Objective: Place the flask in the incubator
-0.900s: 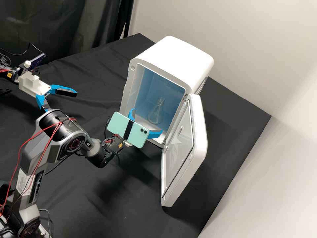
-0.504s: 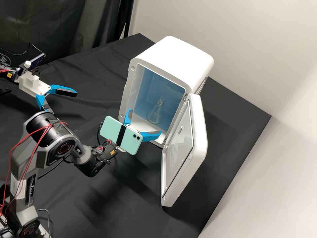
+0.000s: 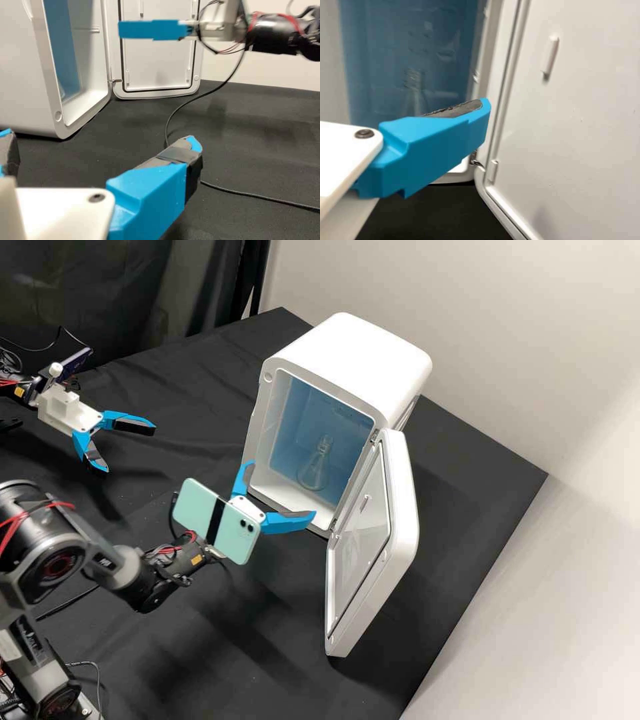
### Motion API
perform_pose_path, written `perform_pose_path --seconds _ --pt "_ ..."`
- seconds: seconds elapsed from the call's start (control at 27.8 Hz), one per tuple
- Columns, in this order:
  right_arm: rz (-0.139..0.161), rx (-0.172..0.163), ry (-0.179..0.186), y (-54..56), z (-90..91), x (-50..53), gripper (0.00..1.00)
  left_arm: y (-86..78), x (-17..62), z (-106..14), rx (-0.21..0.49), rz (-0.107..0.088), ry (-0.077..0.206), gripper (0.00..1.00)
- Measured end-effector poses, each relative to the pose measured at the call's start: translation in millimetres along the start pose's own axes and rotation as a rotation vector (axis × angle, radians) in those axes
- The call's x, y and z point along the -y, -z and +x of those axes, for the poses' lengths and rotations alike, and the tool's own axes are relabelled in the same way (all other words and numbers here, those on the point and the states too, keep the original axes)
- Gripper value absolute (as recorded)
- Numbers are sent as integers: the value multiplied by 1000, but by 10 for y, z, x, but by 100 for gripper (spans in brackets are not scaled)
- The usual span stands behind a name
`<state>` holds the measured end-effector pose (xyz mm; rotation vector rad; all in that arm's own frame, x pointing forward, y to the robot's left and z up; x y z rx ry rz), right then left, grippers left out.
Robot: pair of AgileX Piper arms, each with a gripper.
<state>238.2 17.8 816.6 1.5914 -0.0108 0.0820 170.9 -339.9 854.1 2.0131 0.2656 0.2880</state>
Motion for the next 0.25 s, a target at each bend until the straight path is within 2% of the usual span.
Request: perform_pose_path --seconds 0.07,0.11,0.18,0.25 --pt "47 -30 16 43 -96 -8 100 0 0 0 0 0 0 100" --pt "81 -54 19 79 -157 -28 100 0 0 0 0 0 0 100" --pt "124 -75 21 108 -228 -52 100 0 0 0 0 0 0 100" --pt "141 -88 12 132 -295 -81 100 0 0 0 0 0 0 100"
